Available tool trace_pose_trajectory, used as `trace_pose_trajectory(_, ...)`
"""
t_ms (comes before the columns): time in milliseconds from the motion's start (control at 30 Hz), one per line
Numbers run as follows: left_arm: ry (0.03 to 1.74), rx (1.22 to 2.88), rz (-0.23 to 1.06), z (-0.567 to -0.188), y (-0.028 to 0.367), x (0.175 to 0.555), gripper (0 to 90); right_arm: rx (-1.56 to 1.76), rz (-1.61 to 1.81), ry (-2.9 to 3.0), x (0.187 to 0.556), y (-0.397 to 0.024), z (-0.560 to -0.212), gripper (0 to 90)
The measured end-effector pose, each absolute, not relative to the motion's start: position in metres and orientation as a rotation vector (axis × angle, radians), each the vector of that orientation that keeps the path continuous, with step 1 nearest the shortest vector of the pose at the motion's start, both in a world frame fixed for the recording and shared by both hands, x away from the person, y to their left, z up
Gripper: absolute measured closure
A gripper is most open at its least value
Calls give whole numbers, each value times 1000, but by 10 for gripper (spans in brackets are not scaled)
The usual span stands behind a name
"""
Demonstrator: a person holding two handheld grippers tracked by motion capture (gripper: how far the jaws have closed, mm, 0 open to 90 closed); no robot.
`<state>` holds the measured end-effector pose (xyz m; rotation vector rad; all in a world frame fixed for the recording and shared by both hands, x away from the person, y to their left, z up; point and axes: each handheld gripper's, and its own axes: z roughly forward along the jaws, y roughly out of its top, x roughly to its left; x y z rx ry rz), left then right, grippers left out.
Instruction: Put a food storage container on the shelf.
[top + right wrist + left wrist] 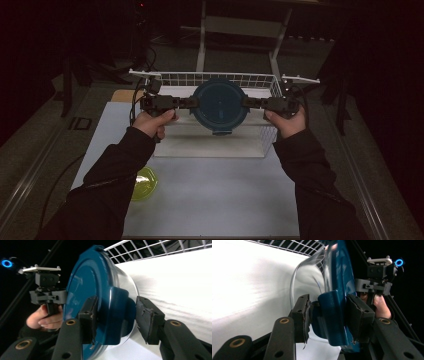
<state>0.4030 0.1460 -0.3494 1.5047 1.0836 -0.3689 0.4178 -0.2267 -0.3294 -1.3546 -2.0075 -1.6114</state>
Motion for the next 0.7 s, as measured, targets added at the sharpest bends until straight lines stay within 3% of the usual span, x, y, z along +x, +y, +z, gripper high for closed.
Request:
trace_pose_trajectory(367, 1098, 1479, -360, -353, 149, 413, 529, -1393, -1598, -1990, 430, -223, -334, 509)
trace_pose_trajectory(567, 1079, 1518, -280, -349, 147, 410, 522, -1384, -1619, -2050, 428, -221, -332, 501)
trace_pose_trajectory(700, 1065, 1544, -204, -341, 146, 404, 463, -1381, -1632, -2118, 426, -220, -329, 474)
